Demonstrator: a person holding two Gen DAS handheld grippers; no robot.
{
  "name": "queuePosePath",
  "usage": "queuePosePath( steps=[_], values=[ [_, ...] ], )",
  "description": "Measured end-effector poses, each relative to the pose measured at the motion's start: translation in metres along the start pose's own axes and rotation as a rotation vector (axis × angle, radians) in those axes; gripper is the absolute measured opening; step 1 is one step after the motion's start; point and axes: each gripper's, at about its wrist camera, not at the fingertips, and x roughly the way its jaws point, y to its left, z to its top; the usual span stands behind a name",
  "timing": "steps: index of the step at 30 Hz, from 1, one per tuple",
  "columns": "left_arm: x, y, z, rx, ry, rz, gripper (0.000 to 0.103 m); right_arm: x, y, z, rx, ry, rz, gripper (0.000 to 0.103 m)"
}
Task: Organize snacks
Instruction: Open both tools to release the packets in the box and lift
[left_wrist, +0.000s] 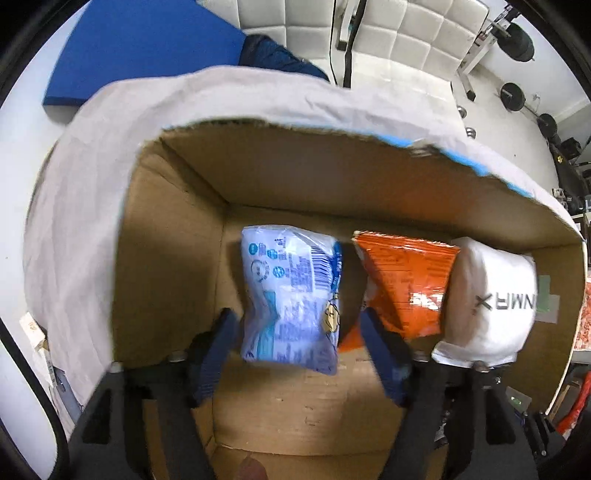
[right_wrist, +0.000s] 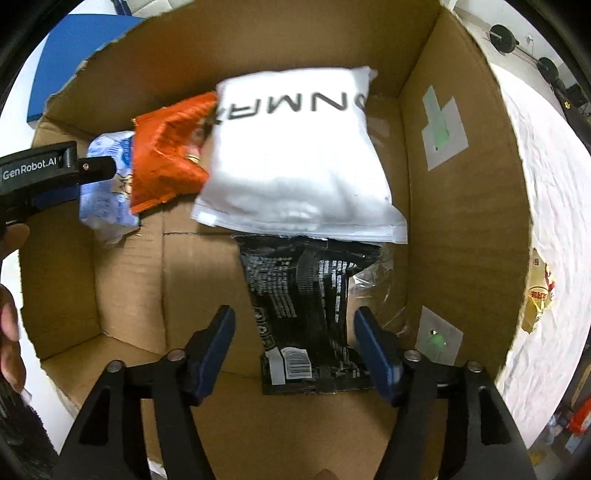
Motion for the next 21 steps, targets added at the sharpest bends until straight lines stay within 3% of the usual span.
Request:
queuePosePath(
  steps=[1,2,3,4,6,21],
  values=[
    [-0.004,0.001,-0.001,0.003,-0.010,0.002,0.086,-0.003,0.002,-0.001,-0.004,-0.007,0.001,0.081],
    [-0.009,0.001,-0.003,0.009,-0.023,0.007,0.087,-0.007,0.006,-0.001,-0.010,-0.017,0.001,0.085],
    [-0.013,0.000,-0.004,0.015,-0.036,0.012,0.088,-0.011,0.008,-0.003,-0.015,-0.026,-0.001,0.099],
    [-0.020,0.000,-0.008,0.020,-0.051,0.012,0.090,-0.015,0.010,-0.004,-0.019,-0.037,-0.007,0.103],
    [-0.024,-0.005,-0.007,0.024,-0.069,0.014,0.096,-0.025,0.012,-0.005,-0.019,-0.076,-0.024,0.103],
    [-0.096,-0.021,-0.073,0.045,-0.216,-0.016,0.096,-0.096,-0.007,-0.033,0.000,-0.213,-0.043,0.103]
  ],
)
